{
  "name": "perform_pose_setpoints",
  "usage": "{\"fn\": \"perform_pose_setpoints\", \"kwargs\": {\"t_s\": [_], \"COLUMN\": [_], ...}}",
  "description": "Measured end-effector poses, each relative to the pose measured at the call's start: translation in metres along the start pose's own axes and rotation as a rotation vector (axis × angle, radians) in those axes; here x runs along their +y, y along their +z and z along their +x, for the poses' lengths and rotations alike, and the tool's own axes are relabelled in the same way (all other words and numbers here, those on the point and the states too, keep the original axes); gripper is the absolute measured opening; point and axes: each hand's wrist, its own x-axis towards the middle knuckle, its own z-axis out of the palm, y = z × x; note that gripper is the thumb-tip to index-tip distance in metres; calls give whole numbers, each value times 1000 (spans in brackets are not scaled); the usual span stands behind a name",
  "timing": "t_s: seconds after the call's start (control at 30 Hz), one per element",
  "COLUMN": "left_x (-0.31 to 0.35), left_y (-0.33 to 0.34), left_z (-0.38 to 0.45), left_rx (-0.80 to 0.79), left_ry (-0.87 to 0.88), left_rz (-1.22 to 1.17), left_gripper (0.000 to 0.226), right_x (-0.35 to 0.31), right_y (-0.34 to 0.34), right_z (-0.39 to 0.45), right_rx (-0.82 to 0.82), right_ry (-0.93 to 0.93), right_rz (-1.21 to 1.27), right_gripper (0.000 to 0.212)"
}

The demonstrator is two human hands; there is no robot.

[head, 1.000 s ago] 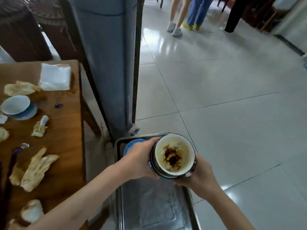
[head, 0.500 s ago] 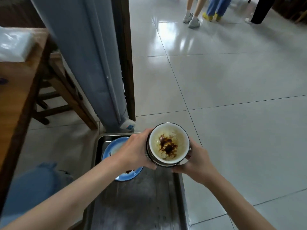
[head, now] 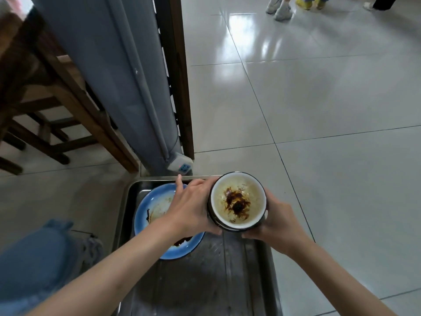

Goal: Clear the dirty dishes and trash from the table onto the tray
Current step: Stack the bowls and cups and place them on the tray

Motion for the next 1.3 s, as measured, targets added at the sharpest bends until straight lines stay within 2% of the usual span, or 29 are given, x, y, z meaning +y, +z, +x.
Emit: {"fn": "perform_pose_setpoints", "kwargs": {"t_s": [0.37, 0.67, 0.9, 1.3], "left_x": [-20, -23, -23, -24], "left_y": [22, 30, 37, 38], "left_z": [9, 18, 20, 23], "left_rx": [-31, -27, -85, -100], "left_ry": [-22, -42, -65, -86], "left_rz": [115, 150, 199, 161], "left_gripper": [106, 106, 103, 100], "right_x": [17, 27, 34, 35], "right_y": [24, 28, 34, 34], "right_z": [8, 15, 14, 16], "right_rx": [-1, 18, -6, -49], "right_ry": [-12, -37, -7, 7], "right_rz": [-213, -261, -310, -315], "right_gripper": [98, 98, 98, 99]}}
